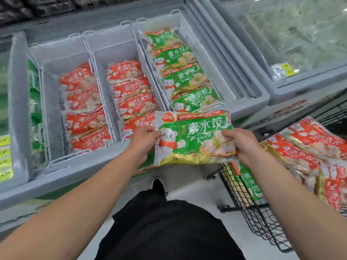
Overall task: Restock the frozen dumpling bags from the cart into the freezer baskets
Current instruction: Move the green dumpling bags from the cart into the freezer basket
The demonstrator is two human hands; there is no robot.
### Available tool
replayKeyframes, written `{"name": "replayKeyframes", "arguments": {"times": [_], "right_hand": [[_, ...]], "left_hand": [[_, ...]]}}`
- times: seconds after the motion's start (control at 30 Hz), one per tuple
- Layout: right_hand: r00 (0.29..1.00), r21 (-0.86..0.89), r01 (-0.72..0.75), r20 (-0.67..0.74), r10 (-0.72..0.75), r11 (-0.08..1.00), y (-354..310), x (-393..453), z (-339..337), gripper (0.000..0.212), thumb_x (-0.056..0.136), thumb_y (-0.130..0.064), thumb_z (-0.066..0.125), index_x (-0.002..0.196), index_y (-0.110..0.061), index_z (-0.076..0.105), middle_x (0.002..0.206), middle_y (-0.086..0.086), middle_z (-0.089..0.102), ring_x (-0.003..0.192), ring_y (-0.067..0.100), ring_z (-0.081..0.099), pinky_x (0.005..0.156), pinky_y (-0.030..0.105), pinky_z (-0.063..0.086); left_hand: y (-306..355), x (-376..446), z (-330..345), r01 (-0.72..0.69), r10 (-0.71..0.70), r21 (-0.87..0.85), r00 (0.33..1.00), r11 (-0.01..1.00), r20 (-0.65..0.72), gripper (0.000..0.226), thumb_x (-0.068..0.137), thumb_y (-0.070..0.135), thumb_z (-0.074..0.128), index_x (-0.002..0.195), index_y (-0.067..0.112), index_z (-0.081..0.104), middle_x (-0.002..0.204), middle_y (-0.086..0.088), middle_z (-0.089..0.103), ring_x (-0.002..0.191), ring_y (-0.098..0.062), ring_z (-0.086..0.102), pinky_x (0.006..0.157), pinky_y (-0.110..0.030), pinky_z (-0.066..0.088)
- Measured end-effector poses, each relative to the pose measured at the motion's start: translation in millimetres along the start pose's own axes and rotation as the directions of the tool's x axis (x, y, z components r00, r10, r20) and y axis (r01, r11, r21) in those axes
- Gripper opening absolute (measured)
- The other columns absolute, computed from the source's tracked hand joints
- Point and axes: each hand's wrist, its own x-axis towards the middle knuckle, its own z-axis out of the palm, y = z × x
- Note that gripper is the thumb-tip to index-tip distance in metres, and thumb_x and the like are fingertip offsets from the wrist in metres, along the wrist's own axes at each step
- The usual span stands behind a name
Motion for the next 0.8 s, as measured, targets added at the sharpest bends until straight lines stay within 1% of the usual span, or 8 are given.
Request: {"name": "replayKeyframes", "arguments": {"times": [0.03,0.1,0.27,0.33,0.4,0.5,0.7,0.8], "right_hand": [[1.0,-0.015,0.007,0.007,-0.007,1.0,-8.1,7.3,14.3,0.005,0.088,-0.001,0.066,0.09,-0.005,0.066,0.079,0.009,0.072,0.059,0.019,0.07,0.054,0.032,0.057],[0.999,-0.055,0.036,0.012,-0.035,0.998,-20.0,13.7,28.6,0.005,0.088,-0.002,0.067,0.092,-0.004,0.066,0.08,0.011,0.073,0.06,0.02,0.07,0.06,0.037,0.061],[0.997,-0.186,0.073,0.007,-0.073,0.98,-54.0,47.0,57.4,0.019,0.087,-0.01,0.071,0.105,-0.005,0.066,0.094,0.014,0.075,0.078,0.027,0.073,0.074,0.047,0.061],[0.997,-0.213,0.078,0.008,-0.078,0.974,-68.7,64.3,60.1,0.022,0.086,-0.009,0.071,0.107,-0.005,0.066,0.097,0.014,0.075,0.085,0.031,0.073,0.079,0.051,0.06],[0.997,-0.248,0.078,0.015,-0.076,0.966,-81.8,85.4,60.2,0.015,0.086,-0.008,0.07,0.101,-0.006,0.067,0.095,0.014,0.075,0.083,0.032,0.073,0.075,0.051,0.061],[0.998,-0.287,0.066,0.017,-0.064,0.956,-103.0,126.1,58.1,0.009,0.086,-0.007,0.069,0.095,-0.006,0.067,0.089,0.014,0.074,0.072,0.03,0.072,0.059,0.038,0.059],[0.999,-0.374,0.035,0.046,-0.019,0.927,-138.1,214.4,56.0,0.014,0.083,-0.011,0.07,0.096,-0.005,0.067,0.087,0.014,0.071,0.072,0.03,0.069,0.058,0.036,0.052],[0.998,-0.438,0.048,0.061,-0.024,0.897,-148.0,250.4,54.9,0.009,0.082,-0.011,0.067,0.09,-0.007,0.065,0.083,0.011,0.069,0.069,0.027,0.067,0.06,0.04,0.056]], "left_hand": [[4.2,11.4,-11.5,0.018,-0.018,-0.019,1.0,1.0,-0.003,0.014,0.084,0.009,0.069,0.072,0.004,0.063,0.083,-0.025,0.068,0.083,-0.042,0.067,0.082,-0.052,0.055],[10.1,20.0,-20.3,0.038,-0.038,-0.061,0.999,0.997,0.0,0.012,0.086,0.008,0.069,0.075,0.005,0.066,0.09,-0.022,0.073,0.092,-0.04,0.07,0.09,-0.055,0.056],[22.5,55.0,-30.8,0.099,-0.1,-0.142,0.995,0.985,-0.003,0.02,0.08,0.015,0.071,0.065,0.016,0.058,0.082,-0.016,0.068,0.086,-0.032,0.068,0.089,-0.055,0.053],[30.1,69.4,-25.9,0.123,-0.125,-0.18,0.992,0.976,-0.003,0.021,0.084,0.01,0.07,0.068,0.014,0.057,0.077,-0.012,0.066,0.077,-0.028,0.066,0.08,-0.046,0.056],[39.5,84.3,-17.2,0.132,-0.134,-0.19,0.991,0.973,0.002,0.016,0.086,0.008,0.068,0.076,0.012,0.058,0.081,-0.015,0.064,0.078,-0.028,0.065,0.073,-0.043,0.055],[56.8,111.5,-0.4,0.154,-0.156,-0.193,0.988,0.969,0.006,0.012,0.083,0.008,0.07,0.078,0.011,0.059,0.088,-0.016,0.065,0.082,-0.029,0.064,0.074,-0.047,0.054],[91.1,169.0,46.7,0.212,-0.232,-0.2,0.969,0.957,-0.082,0.01,0.087,0.003,0.068,0.079,0.009,0.066,0.093,-0.018,0.074,0.079,-0.028,0.069,0.072,-0.038,0.055],[102.5,189.8,69.3,0.271,-0.298,-0.201,0.947,0.941,-0.118,0.01,0.079,0.007,0.072,0.074,0.009,0.063,0.093,-0.027,0.071,0.081,-0.033,0.068,0.077,-0.047,0.058]]}}
